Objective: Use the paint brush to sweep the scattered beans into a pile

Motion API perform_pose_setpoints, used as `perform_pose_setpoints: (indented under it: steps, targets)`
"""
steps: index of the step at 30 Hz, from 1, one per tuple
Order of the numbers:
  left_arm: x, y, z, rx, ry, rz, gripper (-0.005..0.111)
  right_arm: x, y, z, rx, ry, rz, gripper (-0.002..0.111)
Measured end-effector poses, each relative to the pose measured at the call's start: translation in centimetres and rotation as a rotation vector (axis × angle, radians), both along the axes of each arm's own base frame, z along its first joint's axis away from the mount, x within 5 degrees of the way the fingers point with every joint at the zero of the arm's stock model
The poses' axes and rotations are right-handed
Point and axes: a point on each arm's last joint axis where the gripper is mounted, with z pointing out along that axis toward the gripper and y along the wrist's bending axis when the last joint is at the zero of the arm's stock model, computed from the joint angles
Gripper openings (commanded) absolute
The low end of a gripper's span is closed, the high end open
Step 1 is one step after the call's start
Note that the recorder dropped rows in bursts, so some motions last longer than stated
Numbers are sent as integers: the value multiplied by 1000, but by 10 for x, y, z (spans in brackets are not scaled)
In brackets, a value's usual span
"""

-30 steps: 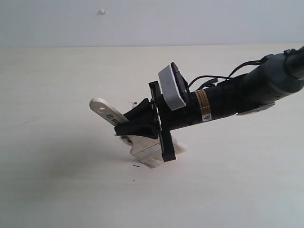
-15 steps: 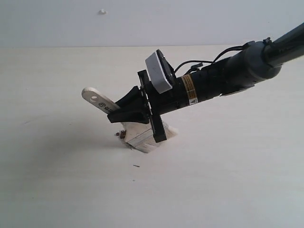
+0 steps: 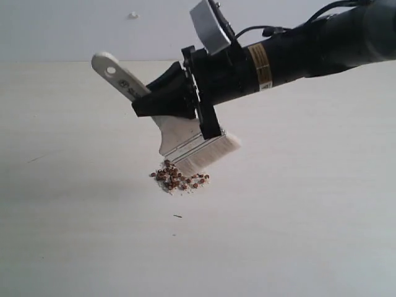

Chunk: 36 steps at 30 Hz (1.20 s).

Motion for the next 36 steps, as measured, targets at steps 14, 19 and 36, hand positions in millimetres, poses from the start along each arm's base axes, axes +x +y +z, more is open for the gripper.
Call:
perform_pose_setpoints:
  steps: [14, 19, 36]
  targets:
    - [0, 0, 0, 0, 0, 0, 0, 23, -8, 44, 62, -124, -380, 0]
    - [0, 0, 0, 0, 0, 0, 0, 32, -2, 32, 202, -268, -357, 0]
    - [0, 0, 0, 0, 0, 0, 0, 120, -19, -67, 266, -257, -382, 0]
